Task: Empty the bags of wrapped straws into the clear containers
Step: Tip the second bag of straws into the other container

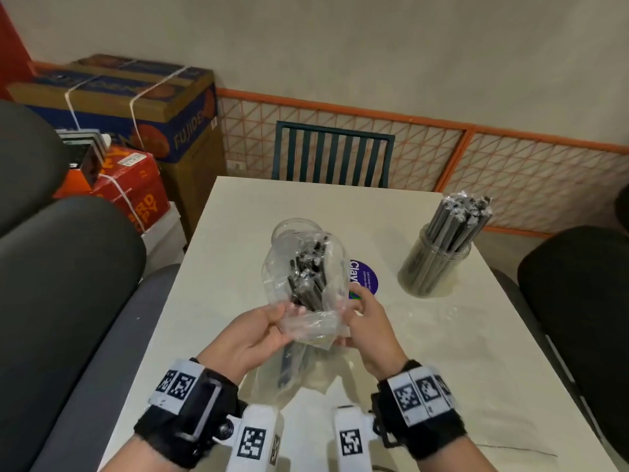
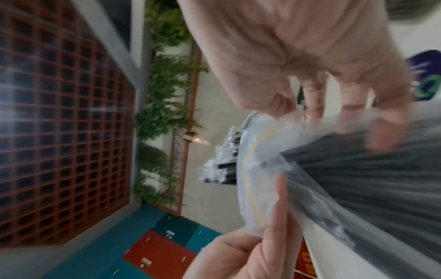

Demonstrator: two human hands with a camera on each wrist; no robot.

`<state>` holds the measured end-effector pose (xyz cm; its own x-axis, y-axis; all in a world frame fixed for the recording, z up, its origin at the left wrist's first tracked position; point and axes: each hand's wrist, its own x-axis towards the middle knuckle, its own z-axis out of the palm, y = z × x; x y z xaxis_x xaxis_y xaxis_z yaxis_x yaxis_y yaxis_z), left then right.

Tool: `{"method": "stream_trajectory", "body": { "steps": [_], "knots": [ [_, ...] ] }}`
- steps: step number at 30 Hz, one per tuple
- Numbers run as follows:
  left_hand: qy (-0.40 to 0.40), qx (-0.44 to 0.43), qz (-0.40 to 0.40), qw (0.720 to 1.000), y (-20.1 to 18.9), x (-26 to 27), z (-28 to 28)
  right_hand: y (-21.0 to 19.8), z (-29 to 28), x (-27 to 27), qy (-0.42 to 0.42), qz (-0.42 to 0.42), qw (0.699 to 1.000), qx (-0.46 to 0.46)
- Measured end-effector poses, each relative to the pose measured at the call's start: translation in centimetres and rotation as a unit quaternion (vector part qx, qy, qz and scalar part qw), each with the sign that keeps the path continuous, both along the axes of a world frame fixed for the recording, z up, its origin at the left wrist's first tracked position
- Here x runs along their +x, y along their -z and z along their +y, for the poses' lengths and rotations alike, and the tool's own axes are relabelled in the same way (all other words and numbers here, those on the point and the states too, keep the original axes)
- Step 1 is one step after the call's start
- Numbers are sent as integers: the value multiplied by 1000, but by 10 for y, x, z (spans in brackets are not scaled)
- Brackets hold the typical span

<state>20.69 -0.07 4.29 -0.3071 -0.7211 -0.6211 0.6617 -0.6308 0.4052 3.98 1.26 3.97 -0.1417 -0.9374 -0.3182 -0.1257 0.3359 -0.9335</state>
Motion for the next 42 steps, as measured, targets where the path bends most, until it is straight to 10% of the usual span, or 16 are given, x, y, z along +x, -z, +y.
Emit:
{"method": "stream_trajectory", "body": {
  "steps": [4,8,15,22,28,35,42],
  "knots": [
    [46,-27,28,998,6,5,6,-2,-5,1,46,-243,965,90],
    [107,-71,-114,985,5,11,6,-10,6,3,-12,-406,908,104],
    [49,-62,-182,980,8,1,-5,-4,-1,0,-71,-11,995,-68],
    [110,14,-166,980,9,15,-8,4,-20,-6,62,-226,953,195],
    [116,-23,-133,984,4,10,-9,-7,-11,-16,-135,83,981,-111],
    [100,1,-148,984,4,5,0,-15,-7,-13,-88,43,994,57],
    [175,-125,-74,974,-78,2,-12,-104,-2,-47,-36,-66,996,-44]
  ]
}}
